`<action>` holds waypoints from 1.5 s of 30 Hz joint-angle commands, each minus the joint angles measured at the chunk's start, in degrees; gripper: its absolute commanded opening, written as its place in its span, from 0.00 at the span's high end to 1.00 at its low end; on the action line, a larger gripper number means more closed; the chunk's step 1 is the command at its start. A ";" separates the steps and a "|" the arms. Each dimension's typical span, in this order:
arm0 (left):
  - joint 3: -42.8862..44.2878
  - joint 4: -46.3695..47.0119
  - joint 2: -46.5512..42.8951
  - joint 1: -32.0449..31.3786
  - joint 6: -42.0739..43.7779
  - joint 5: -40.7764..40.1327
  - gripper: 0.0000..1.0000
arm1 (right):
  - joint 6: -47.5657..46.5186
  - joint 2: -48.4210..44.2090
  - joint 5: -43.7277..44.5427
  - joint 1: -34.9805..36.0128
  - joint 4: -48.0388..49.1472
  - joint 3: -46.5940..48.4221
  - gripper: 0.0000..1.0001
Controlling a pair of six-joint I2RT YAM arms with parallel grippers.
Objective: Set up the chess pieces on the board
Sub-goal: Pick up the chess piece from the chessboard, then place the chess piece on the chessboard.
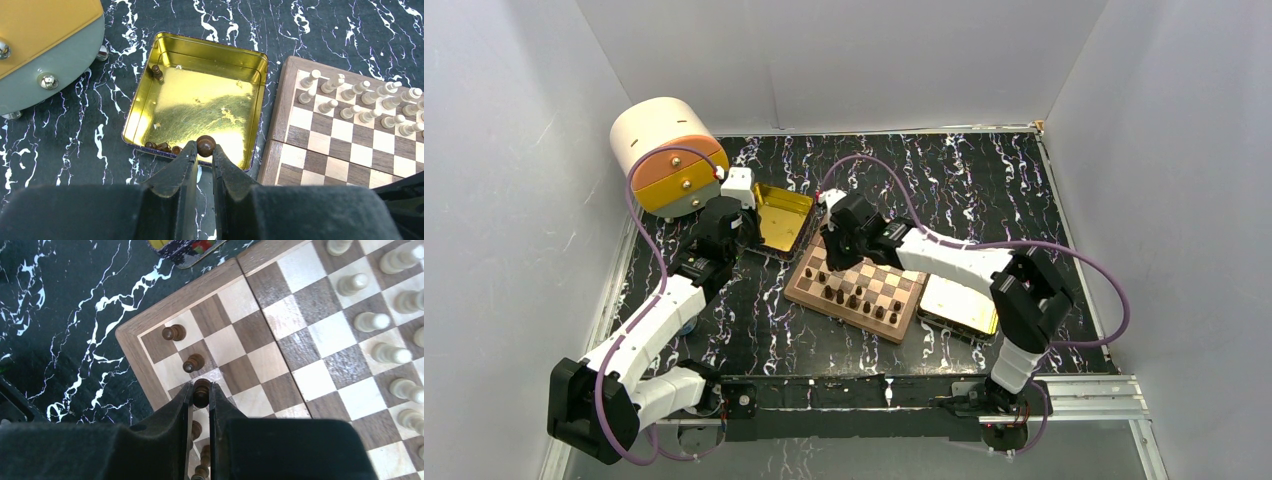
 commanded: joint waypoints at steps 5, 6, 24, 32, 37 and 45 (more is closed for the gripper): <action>-0.07 1.44 -0.99 -0.22 -0.16 -0.08 1.00 | -0.58 3.43 5.15 3.37 1.98 0.65 0.80; -0.01 1.40 -1.04 -0.22 -0.08 -0.13 1.00 | -0.59 3.57 5.60 3.58 1.88 0.57 0.80; 0.02 1.25 -1.13 -0.24 -0.20 -0.43 1.00 | -0.19 4.98 8.21 4.48 1.59 -0.54 0.79; 0.02 1.30 -1.13 -0.24 -0.25 -0.62 1.00 | 0.65 5.54 8.11 5.03 1.21 -1.25 0.78; -0.03 1.33 -1.14 -0.25 -0.29 -0.61 1.00 | 0.69 6.17 9.08 5.02 1.34 -1.55 0.78; 0.00 1.16 -1.07 -0.28 -0.34 -0.66 1.00 | 0.77 6.64 9.29 5.08 1.01 -1.17 0.72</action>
